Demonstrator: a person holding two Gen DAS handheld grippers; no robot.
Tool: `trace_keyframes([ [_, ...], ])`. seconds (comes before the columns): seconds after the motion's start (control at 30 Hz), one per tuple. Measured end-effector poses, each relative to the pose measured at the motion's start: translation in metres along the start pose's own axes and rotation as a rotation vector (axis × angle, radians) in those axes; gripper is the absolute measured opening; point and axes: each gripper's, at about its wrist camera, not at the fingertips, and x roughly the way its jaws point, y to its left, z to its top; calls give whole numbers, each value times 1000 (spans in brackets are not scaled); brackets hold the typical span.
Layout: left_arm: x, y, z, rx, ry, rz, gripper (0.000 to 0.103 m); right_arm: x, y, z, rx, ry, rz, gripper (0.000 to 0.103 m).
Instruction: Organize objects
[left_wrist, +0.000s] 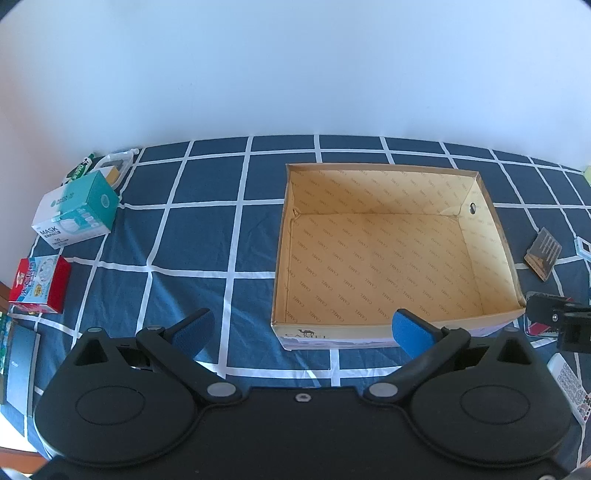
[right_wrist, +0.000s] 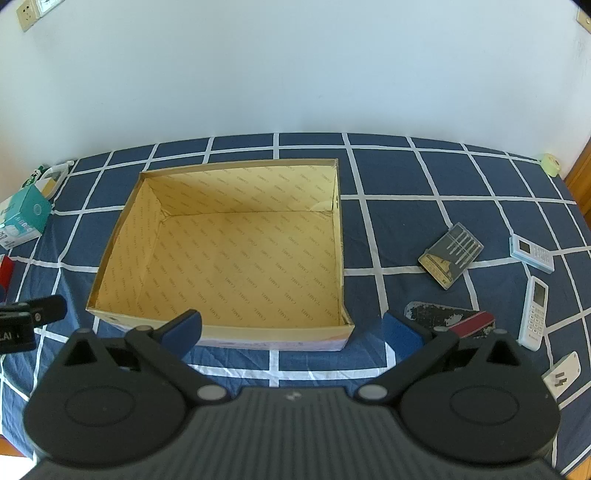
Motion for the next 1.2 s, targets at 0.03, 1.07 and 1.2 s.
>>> trace_keyframes([
  [0.03,0,0,0,-1,0,1,103,0,0,0,1,0,0,103],
  [1.07,-4,1,-1,-153,-2,109,103,-3,3,0,33,-8,-18,103],
  [1.2,-5,1,-1,-170,-4,122,103,-3,2,0,36,-9,-19,103],
])
